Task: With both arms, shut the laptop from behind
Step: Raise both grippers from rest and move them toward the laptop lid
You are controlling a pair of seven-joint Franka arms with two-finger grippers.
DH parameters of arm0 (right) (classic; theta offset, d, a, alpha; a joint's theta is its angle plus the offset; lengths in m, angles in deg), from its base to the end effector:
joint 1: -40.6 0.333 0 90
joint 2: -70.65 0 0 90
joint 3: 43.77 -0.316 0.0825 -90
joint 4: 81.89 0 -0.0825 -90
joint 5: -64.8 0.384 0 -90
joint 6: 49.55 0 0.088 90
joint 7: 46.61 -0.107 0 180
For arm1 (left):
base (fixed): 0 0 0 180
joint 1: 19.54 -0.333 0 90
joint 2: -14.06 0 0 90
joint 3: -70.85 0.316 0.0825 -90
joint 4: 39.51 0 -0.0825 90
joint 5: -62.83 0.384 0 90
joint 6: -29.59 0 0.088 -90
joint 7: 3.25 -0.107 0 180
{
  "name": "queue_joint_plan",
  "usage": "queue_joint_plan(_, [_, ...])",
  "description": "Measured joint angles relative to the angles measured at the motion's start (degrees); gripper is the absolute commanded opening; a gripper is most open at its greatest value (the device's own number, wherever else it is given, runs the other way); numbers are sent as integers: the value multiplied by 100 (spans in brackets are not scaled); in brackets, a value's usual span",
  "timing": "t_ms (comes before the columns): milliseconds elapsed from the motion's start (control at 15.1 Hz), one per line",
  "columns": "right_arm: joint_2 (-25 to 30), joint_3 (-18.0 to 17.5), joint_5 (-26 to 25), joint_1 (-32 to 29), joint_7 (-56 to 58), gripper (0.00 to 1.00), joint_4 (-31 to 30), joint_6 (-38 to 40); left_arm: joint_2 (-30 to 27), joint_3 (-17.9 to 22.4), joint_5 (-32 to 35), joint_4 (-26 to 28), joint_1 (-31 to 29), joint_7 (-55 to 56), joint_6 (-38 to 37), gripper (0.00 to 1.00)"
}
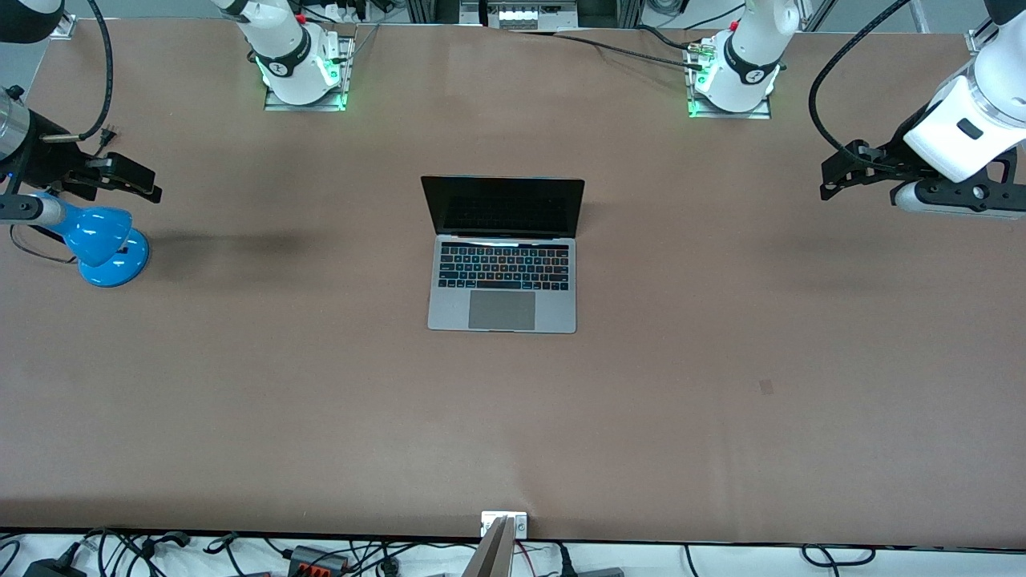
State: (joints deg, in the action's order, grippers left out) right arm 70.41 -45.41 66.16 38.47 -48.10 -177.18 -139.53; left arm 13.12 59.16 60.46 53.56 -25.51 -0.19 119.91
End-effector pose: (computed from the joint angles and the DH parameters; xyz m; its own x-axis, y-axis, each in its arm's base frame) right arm 0.5512 -0.0022 0.5788 0.9947 -0.0345 -0.0973 -0.0367 -0.9991 -0.0212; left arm 0.5455 -0.0600 0.6086 0.9984 -0.0460 -0.0339 -0.0448 -0.9983 0.0362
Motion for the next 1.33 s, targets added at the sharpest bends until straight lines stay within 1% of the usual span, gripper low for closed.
queue_joint_plan(730, [-8, -49, 2, 43, -1, 100, 19, 24, 0, 44, 0, 13, -15, 0, 0, 100])
queue_joint_plan(1128, [-255, -48, 4, 41, -1, 100, 20, 30, 59, 54, 0, 44, -139, 7, -127, 100])
queue_joint_plan(1260, [-339, -46, 4, 39, -6, 29, 20, 30, 105, 57, 0, 69, -159, 7, -143, 100])
queue_joint_plan(1327, [-368, -46, 3, 39, -6, 0, 20, 31, 128, 57, 0, 84, -160, 3, -144, 93])
